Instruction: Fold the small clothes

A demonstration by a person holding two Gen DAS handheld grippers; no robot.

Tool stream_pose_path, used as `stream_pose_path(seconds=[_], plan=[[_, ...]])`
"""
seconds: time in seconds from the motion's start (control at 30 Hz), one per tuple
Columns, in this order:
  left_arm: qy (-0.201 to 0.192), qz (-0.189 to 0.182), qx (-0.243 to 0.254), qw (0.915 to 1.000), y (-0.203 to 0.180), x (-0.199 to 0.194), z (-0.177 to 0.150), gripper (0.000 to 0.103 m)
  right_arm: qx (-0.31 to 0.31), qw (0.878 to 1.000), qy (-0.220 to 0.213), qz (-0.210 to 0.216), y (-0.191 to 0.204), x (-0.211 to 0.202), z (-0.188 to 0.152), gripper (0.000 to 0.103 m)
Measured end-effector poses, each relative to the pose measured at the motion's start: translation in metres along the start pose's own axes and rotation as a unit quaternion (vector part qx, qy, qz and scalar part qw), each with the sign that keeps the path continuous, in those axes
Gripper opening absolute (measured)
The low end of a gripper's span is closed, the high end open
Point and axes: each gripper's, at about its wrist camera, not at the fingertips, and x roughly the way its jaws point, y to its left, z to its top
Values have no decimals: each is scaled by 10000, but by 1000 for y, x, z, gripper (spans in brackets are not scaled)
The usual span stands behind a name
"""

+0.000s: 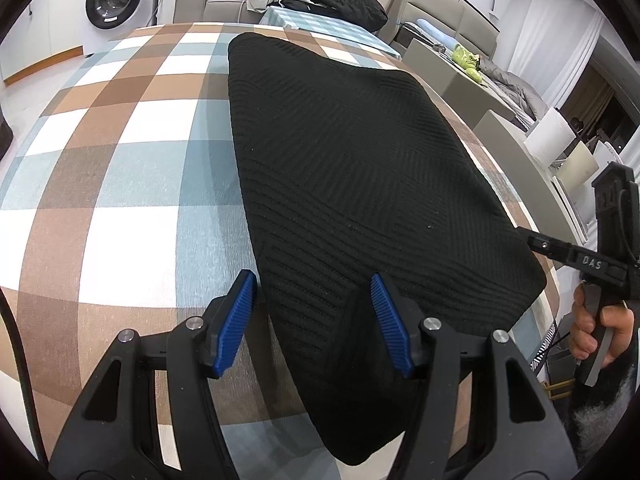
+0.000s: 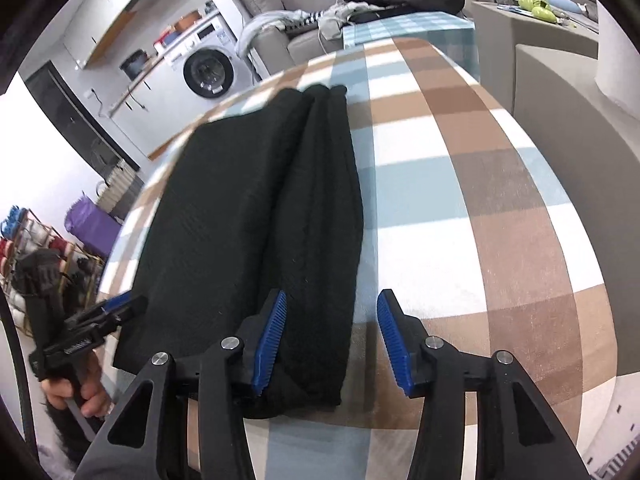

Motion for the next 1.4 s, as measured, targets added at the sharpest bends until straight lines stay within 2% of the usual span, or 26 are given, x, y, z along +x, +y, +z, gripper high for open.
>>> stream_pose_path(seconds=[0.07,0.13,0.3,0.43,0.5,0.53,0.57,0.6,0.7,0.77,1.07,1.4], plan=[[35,-12,16,10000,0,0,0,57,-46,10000,28,7,2,2,-2,50],[54,2,24,10000,0,0,-1,57,-95,9999,53,9,4,4,-4,55],[75,-89,67,9999,-3,-5,-10,57,-191,9997,139,-69,6,8,-7,57],[-34,56,238,9997,-10,-5,-16,55,-356,9993,100,-57,8,8,-11,59],[-67,60,278,9996,-12,-5,-17,43,-483,9988,106,5,10,8,-13,58],[-102,93,300,9995,-13,-5,-17,40,-502,9987,99,57,10,8,-13,51],[-122,93,329,9993,-14,-6,-17,32,-503,9986,107,144,11,9,-14,46],[-162,110,368,9991,-15,-6,-17,25,-503,9983,118,254,11,10,-14,37],[-182,78,364,9991,-12,-6,-14,20,-635,9978,52,198,16,11,-16,33],[-197,97,392,9990,-11,-6,-12,20,-633,9977,50,239,19,12,-15,30],[-434,503,399,9970,8,-4,6,19,-768,9966,45,286,43,37,1,29],[-544,595,130,9967,36,5,35,19,-785,9968,-8,150,71,70,33,28]])
